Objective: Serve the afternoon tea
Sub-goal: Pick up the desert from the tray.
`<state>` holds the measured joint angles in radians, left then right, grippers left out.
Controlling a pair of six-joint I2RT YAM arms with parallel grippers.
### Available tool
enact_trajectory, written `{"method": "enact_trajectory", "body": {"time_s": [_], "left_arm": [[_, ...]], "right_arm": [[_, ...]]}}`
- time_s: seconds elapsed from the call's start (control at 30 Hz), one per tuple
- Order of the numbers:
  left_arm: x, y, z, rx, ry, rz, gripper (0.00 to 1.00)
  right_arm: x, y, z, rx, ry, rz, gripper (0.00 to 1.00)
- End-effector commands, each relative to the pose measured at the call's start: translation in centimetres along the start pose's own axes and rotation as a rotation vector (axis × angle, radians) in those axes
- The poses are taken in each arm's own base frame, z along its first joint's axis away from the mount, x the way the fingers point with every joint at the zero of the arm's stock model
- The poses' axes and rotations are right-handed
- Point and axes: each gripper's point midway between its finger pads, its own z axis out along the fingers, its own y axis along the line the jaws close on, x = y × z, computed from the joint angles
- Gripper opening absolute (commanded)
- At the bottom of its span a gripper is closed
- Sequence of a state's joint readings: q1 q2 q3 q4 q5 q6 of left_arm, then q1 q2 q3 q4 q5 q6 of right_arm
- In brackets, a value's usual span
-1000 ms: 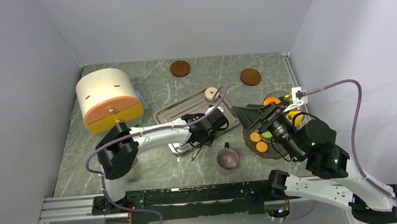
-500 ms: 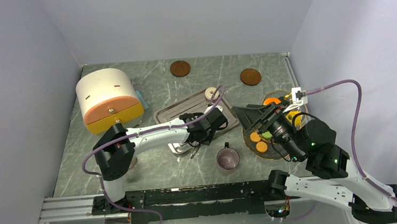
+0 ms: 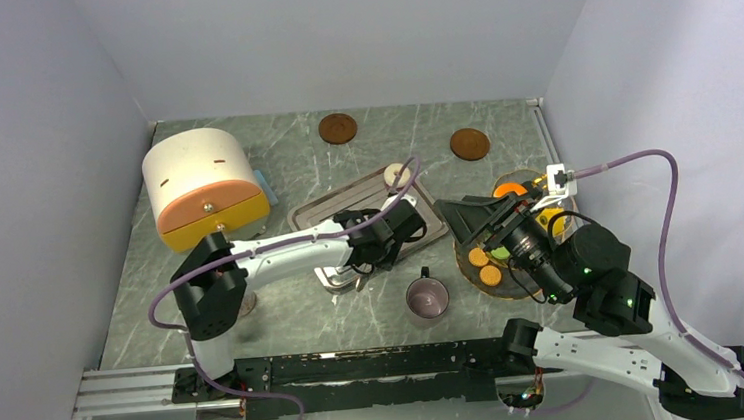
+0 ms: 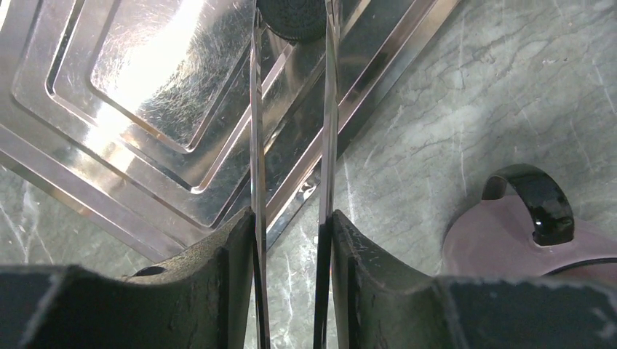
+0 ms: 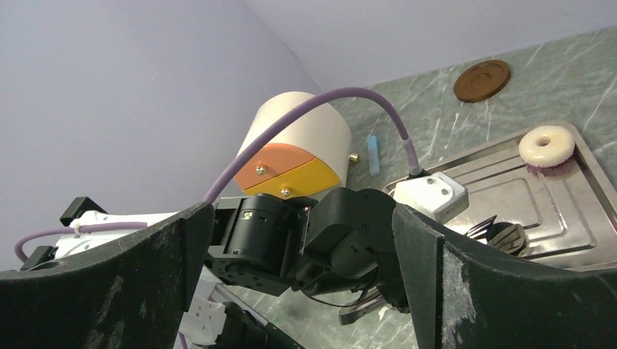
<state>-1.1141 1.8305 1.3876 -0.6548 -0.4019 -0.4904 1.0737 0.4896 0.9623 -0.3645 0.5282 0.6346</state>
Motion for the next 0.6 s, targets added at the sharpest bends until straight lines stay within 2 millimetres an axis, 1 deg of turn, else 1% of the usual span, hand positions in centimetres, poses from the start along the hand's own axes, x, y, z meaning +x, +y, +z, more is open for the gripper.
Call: {"method": "enact_trajectory", "body": {"time_s": [0.0,0.17,0.3,0.57], "left_arm": [[-3.3,0.3,-2.5,0.009,-0.093,-0.043,0.42],[-4.2,-0.1,-3.2,0.039,-0.116,-0.055,0.41],[-4.6,-0.9,-3.5,0.077,-0.121,-0.054,0.41],[-6.1,-3.4,-4.5,0.178,-0.173,-0.044,0.41]], "right_arm": [[-0.6,0.1,-0.1,-0.005,-0.024,0.006,0.97],[-0.8,0.1,-0.2,-0.006,-0.028,0.008,0.97],[-0.7,0.1,-0.2,-0.004,-0.025,0.01,0.97],[-0.6,0.0,-0.2,-0.001,-0.027,0.01,0.97]]}}
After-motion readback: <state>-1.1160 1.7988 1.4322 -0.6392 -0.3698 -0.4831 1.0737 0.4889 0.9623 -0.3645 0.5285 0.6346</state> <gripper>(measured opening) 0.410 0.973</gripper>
